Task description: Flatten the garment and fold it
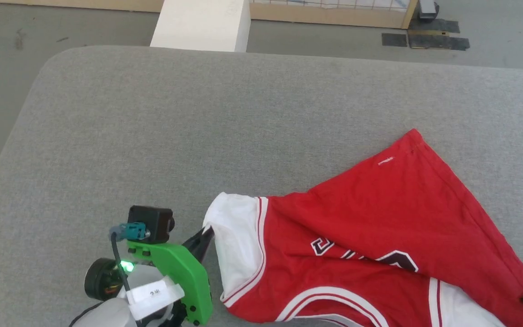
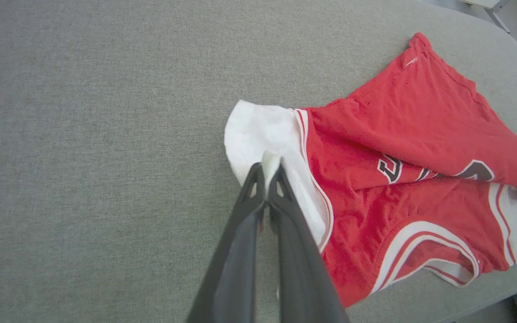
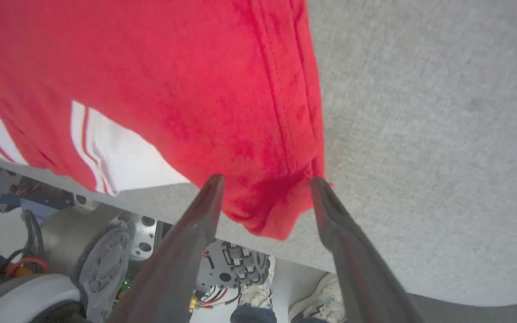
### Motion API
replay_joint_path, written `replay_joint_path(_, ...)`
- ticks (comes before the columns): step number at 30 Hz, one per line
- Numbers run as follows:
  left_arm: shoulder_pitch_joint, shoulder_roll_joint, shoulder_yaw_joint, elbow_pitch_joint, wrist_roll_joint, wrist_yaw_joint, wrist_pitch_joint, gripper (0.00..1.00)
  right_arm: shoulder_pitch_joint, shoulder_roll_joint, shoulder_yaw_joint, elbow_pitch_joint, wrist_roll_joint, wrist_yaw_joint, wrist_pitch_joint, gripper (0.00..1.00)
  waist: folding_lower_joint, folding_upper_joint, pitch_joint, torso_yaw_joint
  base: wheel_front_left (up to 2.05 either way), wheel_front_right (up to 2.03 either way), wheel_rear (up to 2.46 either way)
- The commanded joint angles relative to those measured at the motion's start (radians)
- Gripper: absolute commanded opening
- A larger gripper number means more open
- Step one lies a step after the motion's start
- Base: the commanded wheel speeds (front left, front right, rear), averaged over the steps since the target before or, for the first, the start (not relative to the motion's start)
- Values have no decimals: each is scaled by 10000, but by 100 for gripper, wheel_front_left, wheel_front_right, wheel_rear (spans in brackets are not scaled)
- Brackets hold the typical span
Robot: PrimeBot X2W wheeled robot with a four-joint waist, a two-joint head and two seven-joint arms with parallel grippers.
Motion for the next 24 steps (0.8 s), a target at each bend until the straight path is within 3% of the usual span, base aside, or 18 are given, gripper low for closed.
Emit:
replay_joint_path(1, -136, -40, 0, 9, -46, -29, -54, 0, -516, 50, -106, -293, 137, -13, 133, 100, 1, -1, 73, 131, 0, 0, 0)
replay_joint_path(10, -589, -218, -26, -337, 164, -30, -71, 0, -3380, 223, 485, -764, -243, -13, 744, 100, 1, -1, 805, 862, 0, 0, 0)
replay_joint_path(18, -1004, -488, -146, -519, 421, -130, -204, 0, -5828, 584, 1593, 764, -1307, -13, 397, 100, 1, -1, 1766, 1547, 0, 0, 0)
replay_joint_path(24, -1288, -762, -273, -446, 553, -249, -310, 0, -6889, 482, 2309, 2057, -2001, -13, 19, 100, 1, -1, 2343, 1989, 0, 0, 0)
